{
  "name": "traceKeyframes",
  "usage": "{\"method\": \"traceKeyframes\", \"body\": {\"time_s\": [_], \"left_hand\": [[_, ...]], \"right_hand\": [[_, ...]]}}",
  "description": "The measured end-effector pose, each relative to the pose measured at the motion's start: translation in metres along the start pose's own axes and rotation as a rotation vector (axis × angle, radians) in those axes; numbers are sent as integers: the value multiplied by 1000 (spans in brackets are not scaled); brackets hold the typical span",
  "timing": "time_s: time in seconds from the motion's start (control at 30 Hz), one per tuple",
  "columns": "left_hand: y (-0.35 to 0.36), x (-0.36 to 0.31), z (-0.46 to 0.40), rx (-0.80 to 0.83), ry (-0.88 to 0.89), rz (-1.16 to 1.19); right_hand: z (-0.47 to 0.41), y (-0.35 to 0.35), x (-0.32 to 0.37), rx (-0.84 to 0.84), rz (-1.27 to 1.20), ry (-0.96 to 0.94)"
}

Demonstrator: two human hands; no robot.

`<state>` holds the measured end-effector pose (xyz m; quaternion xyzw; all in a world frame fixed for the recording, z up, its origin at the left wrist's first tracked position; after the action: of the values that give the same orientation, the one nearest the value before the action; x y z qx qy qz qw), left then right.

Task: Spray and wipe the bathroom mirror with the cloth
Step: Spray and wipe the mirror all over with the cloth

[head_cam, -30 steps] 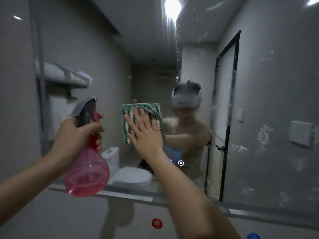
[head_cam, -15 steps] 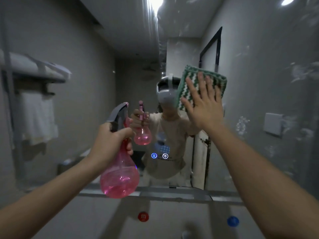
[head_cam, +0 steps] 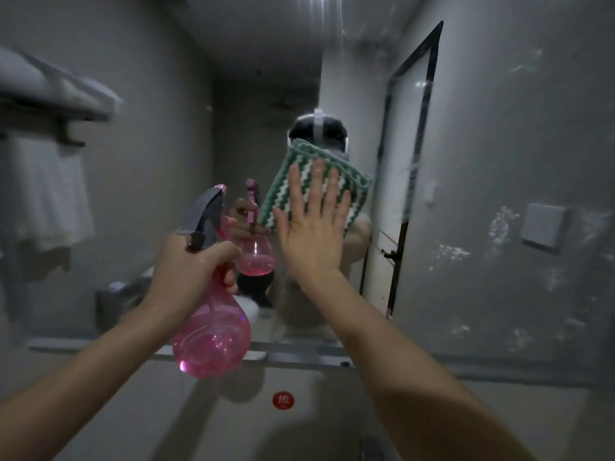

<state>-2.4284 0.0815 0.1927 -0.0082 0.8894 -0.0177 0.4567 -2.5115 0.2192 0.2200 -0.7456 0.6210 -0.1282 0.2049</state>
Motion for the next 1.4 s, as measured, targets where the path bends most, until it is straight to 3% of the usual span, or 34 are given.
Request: {"method": "traceKeyframes", "body": {"time_s": [0.17,0.4,0.63,0.8,1.03,1.4], "left_hand": [[-1,5,7,-16,-55,138],[26,-1,25,-15,-34,182],[60,-7,24,31,-23,53],[69,-6,26,-7,-20,-18],[74,18,37,-72,-60,-116],[83,27,28,-134,-80,-33]], "right_hand": [[4,1,8,35,47,-90],[3,-11,-35,29,221,-402],[12,-19,-103,75,144,-259],[24,-26,-164,56,84,10],[34,-16,-132,-71,-80,307],[33,-3,-68,-60,53,-32]]}}
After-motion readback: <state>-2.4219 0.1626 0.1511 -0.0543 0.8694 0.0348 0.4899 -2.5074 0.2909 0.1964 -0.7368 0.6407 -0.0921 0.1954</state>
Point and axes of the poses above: each hand's wrist, its own z-axis away from the middle knuckle, its own y-axis out of the palm, x = y × z, the point moved 7 cm from there along -z, towards the middle knuckle, and after that the axes turned 13 degrees about x, right-handed, at the moved point
